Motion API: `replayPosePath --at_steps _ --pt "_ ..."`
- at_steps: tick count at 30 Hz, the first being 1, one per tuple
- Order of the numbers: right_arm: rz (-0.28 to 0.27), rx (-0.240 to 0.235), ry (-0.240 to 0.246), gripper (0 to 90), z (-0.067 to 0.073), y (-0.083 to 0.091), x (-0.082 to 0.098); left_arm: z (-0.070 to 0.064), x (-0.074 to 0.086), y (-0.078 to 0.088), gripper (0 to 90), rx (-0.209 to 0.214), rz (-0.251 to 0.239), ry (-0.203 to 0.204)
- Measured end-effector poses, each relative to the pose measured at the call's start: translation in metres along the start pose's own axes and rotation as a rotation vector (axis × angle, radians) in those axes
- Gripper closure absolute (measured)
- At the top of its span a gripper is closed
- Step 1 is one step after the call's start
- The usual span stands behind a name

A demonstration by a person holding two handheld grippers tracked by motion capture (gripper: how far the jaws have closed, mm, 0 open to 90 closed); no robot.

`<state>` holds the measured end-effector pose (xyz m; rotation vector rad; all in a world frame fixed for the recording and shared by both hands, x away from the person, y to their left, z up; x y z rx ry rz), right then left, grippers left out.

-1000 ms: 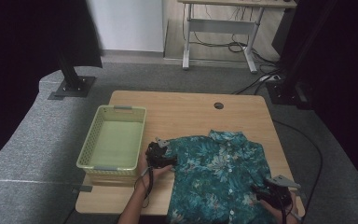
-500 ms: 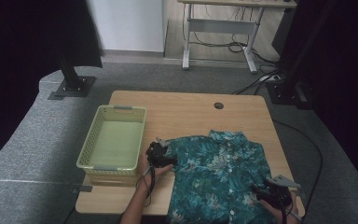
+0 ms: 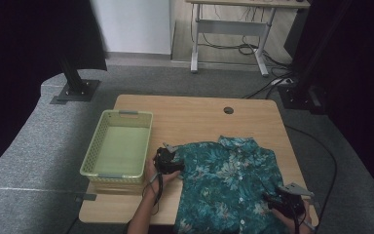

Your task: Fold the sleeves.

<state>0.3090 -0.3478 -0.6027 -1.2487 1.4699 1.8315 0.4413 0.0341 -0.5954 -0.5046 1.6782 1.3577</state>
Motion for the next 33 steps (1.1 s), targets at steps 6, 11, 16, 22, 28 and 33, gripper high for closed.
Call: replayPosePath --at_steps 6,11,16,22,28,33 --pt "0.002 0.006 -0.004 37.0 0.001 -0.001 -0.001 -0.003 -0.001 -0.001 44.5 -0.007 -0.008 -0.004" --pt "0.002 0.003 -0.003 37.0 0.0 -0.001 -0.001 -0.005 -0.002 -0.002 52.4 -0.003 -0.014 0.002" --pt "0.002 0.002 -0.003 37.0 0.0 -0.001 -0.001 -0.007 -0.003 -0.001 61.3 0.016 -0.011 -0.006" --pt "0.002 0.003 -0.003 37.0 0.0 -0.001 -0.001 -0.006 -0.003 -0.001 76.3 0.025 -0.012 0.006" --pt "0.001 0.006 -0.002 36.5 0.0 -0.002 -0.001 -0.013 -0.005 -0.001 85.1 0.015 0.006 -0.064" --pt "0.0 0.006 -0.002 36.4 0.0 -0.002 -0.001 -0.016 -0.005 -0.001 87.1 0.056 0.005 -0.039"
Point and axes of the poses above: each handheld gripper's, and its own axes: y roughly backward along the jaws, x roughly out of its underside, z roughly to its left, the point moved 7 cm from there along -y, roughly forward along the jaws, and after that the axes turned 11 degrees about -z, right-handed, at the moved point
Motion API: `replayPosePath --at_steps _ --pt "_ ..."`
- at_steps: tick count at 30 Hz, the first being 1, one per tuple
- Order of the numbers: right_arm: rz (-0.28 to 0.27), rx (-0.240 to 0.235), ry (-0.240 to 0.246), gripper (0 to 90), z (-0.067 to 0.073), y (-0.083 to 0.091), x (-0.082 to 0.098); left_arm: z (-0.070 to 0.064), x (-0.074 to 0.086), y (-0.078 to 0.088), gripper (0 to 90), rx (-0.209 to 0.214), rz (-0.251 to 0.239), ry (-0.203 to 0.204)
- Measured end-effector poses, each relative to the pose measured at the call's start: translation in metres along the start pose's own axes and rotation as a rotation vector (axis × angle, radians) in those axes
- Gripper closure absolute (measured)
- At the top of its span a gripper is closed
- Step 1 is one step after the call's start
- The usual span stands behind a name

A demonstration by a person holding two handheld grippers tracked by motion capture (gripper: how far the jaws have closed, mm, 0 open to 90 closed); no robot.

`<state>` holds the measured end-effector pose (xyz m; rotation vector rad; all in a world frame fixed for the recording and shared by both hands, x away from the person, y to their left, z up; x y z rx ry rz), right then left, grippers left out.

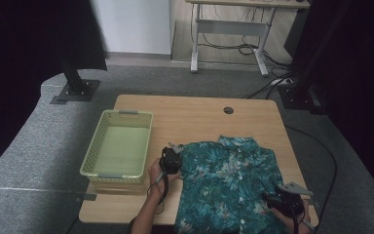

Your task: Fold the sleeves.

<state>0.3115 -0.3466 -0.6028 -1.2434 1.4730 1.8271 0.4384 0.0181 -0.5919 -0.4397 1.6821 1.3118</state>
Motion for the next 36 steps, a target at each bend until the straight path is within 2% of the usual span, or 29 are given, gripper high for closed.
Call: replayPosePath --at_steps 5,14,19,24,31,36 --pt "0.0 -0.003 0.001 36.4 0.0 0.0 0.0 0.0 -0.004 0.005 88.6 0.042 -0.017 0.049" --pt "0.0 -0.028 0.01 36.7 -0.002 0.0 0.0 -0.001 -0.02 0.018 89.0 0.085 -0.065 0.074" --pt "-0.01 -0.031 -0.008 38.4 -0.003 0.002 -0.002 -0.001 -0.023 0.023 89.1 0.106 -0.078 0.082" --pt "-0.059 -0.046 -0.004 38.3 0.0 0.009 -0.009 0.001 -0.028 0.029 89.1 0.102 -0.091 0.081" --pt "-0.03 -0.094 0.017 37.4 0.01 0.006 -0.008 0.01 -0.033 0.037 89.0 0.086 -0.104 0.08" --pt "-0.001 -0.104 0.048 36.1 0.018 0.002 -0.005 0.017 -0.034 0.042 89.0 0.075 -0.105 0.086"
Point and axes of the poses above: each handheld gripper's, and its own axes: y roughly backward along the jaws, x roughly out of its underside, z roughly to its left, the point moved 7 cm from there along -y, roughly forward along the jaws, and after that the axes turned 11 degrees about -z, right-handed, at the moved point
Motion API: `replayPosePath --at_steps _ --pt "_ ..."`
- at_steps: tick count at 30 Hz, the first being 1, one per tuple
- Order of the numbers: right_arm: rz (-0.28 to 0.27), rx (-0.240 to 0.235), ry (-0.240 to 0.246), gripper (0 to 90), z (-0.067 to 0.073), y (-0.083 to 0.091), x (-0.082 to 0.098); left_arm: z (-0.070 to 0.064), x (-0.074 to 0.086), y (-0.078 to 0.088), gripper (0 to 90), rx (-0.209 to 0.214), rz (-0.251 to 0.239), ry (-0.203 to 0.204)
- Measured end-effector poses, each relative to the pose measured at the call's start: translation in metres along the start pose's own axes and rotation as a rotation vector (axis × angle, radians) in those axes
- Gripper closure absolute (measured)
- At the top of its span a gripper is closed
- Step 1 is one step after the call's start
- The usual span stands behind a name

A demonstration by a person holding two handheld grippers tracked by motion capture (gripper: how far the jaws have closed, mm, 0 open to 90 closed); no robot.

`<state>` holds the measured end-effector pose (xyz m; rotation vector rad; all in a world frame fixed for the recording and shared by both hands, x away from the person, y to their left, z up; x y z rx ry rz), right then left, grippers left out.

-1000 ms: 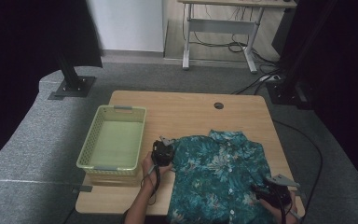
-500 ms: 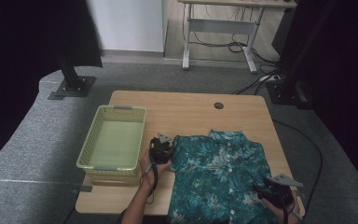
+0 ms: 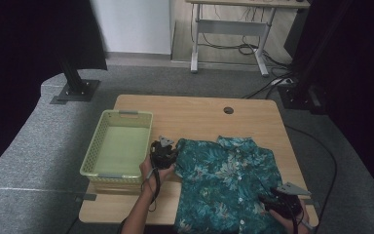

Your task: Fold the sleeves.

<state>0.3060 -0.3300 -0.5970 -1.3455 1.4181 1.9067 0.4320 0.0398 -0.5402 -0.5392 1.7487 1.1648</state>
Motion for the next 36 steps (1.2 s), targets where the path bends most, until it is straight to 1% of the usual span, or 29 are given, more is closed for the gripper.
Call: replayPosePath --at_steps 4,6,13,20,29,36 --pt "0.025 0.0 0.031 35.2 0.005 -0.004 0.002 0.004 0.0 0.004 89.0 -0.008 0.003 0.0" --pt "0.028 -0.003 0.04 34.7 0.008 -0.005 0.002 0.006 -0.001 0.006 89.0 -0.011 0.003 -0.002" --pt "0.022 -0.017 0.04 34.6 0.013 -0.009 0.0 0.007 -0.005 0.01 89.0 -0.01 -0.004 -0.006" --pt "0.018 -0.021 0.041 34.2 0.014 -0.01 0.0 -0.001 -0.005 0.008 89.0 0.003 0.003 -0.02" --pt "0.015 -0.022 0.04 34.2 0.014 -0.01 0.0 -0.015 -0.008 0.002 89.0 0.025 0.006 -0.035" --pt "0.013 -0.025 0.041 34.2 0.014 -0.01 0.0 -0.023 -0.008 -0.002 88.9 0.034 0.011 -0.047"
Point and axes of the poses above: each handheld gripper's, and its own axes: y roughly backward along the jaws, x roughly out of its underside, z roughly to its left, the point moved 7 cm from there along -y, roughly forward along the jaws, and after that the axes turned 11 degrees about -z, right-handed, at the moved point
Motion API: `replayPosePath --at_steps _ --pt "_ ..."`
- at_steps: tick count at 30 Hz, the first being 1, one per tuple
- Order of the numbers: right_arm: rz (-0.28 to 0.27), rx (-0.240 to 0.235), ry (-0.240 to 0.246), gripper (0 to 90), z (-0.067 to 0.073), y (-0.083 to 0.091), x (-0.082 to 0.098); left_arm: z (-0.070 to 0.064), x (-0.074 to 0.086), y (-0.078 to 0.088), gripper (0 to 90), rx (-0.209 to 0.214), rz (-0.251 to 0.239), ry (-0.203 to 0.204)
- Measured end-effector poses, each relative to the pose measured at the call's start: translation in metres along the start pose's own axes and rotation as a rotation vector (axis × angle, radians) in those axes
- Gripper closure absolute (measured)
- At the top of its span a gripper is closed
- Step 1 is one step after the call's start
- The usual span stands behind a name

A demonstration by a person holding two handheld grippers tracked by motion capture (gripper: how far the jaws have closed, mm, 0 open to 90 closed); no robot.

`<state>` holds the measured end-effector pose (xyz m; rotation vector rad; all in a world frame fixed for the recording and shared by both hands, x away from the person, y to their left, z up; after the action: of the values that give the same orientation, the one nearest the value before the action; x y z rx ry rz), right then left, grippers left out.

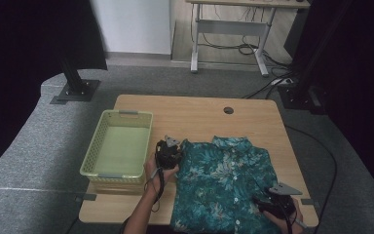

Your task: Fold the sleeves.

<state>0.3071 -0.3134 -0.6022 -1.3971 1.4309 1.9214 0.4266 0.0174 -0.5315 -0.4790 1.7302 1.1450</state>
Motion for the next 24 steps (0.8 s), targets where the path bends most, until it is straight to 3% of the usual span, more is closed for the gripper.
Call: replayPosePath --at_steps 24 --pt "-0.003 -0.002 0.0 33.9 0.0 0.0 0.0 -0.023 0.002 -0.02 88.6 0.036 0.028 -0.02"
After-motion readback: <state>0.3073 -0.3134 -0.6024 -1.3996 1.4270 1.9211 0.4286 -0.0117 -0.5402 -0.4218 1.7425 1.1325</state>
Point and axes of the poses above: each handheld gripper's, and its own axes: y roughly backward along the jaws, x roughly out of its underside, z roughly to its left, the point moved 7 cm from there along -y, roughly forward along the jaws, and after that the axes turned 11 degrees about -z, right-handed, at the moved point
